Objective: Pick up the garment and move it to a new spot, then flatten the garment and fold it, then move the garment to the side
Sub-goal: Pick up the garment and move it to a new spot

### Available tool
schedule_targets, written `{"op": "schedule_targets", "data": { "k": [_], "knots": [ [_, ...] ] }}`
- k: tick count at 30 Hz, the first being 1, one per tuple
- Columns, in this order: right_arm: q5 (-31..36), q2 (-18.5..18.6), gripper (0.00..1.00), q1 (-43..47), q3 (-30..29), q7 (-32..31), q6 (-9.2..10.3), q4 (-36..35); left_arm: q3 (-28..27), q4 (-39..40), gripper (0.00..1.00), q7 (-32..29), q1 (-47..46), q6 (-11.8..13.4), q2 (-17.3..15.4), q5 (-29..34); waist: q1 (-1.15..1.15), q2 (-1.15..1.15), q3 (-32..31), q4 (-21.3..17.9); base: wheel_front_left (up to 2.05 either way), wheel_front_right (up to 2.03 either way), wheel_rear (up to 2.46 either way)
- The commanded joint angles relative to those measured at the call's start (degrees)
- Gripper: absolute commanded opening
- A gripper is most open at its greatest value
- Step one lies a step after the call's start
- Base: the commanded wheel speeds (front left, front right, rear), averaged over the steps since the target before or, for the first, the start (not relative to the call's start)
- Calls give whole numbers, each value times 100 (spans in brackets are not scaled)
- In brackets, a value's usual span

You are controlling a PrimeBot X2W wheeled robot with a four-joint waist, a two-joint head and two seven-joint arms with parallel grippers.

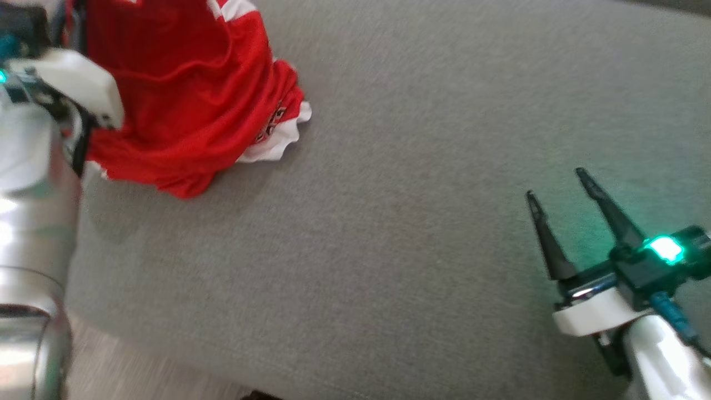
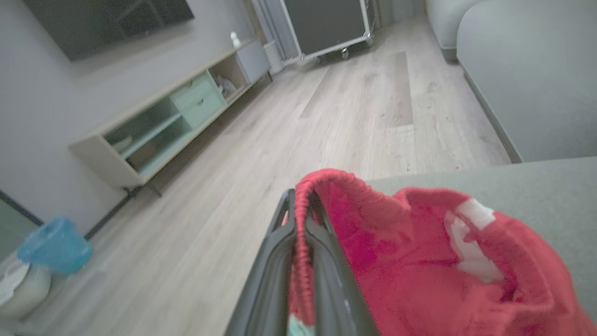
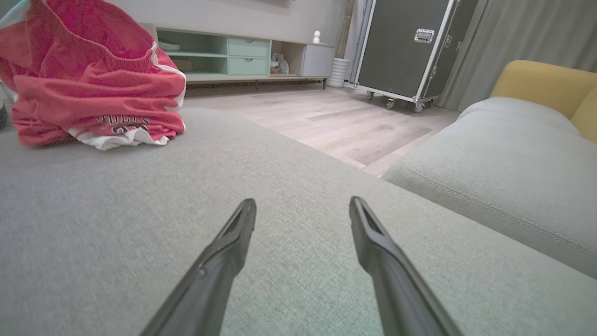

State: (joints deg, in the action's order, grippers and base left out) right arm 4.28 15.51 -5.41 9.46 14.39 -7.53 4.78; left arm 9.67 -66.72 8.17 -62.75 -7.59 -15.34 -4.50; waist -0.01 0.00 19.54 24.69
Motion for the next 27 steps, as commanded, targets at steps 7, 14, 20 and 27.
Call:
{"op": "schedule_targets", "data": {
  "k": [7,14,20,27],
  "knots": [
    [-130,-696,100,10,161,61,4,11,776,556,0,215,-896,12,-424,357,1,0,-1229,-1055,0,0,0],
    [-128,-1081,100,413,48,61,4,15,1671,1017,0,-63,-1219,11,-164,-193,1,0,-1955,-2036,0,0,0],
    [-152,-1186,100,337,144,61,4,-114,2358,1780,0,-314,-1374,11,-175,-1186,1,0,-2052,-2925,0,0,0],
    [-194,-1236,100,295,141,61,4,-140,2689,2469,0,-376,-1276,10,-208,-2220,1,0,-2035,-3631,0,0,0]
  ]
}}
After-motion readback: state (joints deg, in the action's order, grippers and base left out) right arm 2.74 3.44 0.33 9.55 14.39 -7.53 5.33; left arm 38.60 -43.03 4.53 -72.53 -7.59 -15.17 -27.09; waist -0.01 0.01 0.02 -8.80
